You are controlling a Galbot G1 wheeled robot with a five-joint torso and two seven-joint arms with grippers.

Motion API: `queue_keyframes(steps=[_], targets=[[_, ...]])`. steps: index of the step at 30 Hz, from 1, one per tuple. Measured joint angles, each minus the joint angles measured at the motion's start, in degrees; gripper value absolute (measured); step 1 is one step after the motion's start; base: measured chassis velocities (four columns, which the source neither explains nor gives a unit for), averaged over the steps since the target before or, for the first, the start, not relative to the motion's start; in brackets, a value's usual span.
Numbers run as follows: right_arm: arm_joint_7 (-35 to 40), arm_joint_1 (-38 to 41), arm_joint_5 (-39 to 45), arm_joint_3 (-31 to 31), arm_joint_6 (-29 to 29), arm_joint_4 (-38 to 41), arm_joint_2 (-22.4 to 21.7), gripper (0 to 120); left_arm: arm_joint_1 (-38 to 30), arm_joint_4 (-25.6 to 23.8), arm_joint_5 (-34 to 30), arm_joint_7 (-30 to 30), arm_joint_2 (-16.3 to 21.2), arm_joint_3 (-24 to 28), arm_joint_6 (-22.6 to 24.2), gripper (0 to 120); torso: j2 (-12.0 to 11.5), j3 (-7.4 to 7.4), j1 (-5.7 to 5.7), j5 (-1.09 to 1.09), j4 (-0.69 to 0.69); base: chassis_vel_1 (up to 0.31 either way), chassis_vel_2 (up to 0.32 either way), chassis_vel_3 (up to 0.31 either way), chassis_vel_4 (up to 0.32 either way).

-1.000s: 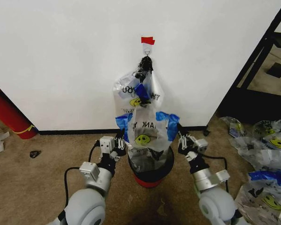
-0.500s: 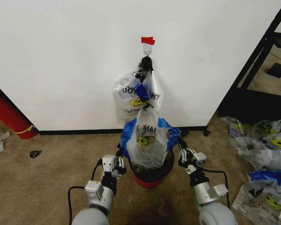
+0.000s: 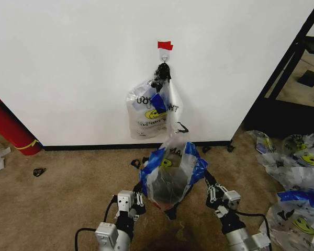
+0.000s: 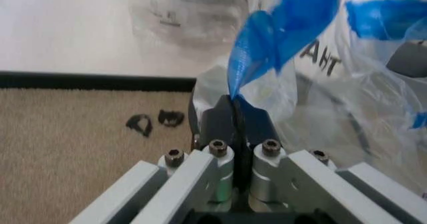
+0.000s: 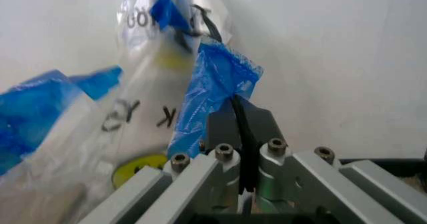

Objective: Pick up the garbage bag from the wall and place it over the trash bin.

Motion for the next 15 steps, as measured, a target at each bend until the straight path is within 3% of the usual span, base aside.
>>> queue_keyframes(steps=[8, 15], targets=[[1.3, 5.1, 0.1, -2.5, -2.2, -2.1, 0.8, 0, -6.5, 4.4, -3.9, -1.2, -2.8, -0.1, 2.5, 0, 0.0, 0.01, 0.0, -0.01, 0.0, 0.0, 0.0, 0.0, 0.0], [2.7, 4.6, -0.1, -3.4, -2.9, -5.2, 0.7, 0, -5.8, 6.4, -4.5, -1.6, -4.5, 0.5, 3.7, 0, 0.0, 0.01, 0.0, 0.0, 0.0, 0.0, 0.0, 0.0, 0.0]])
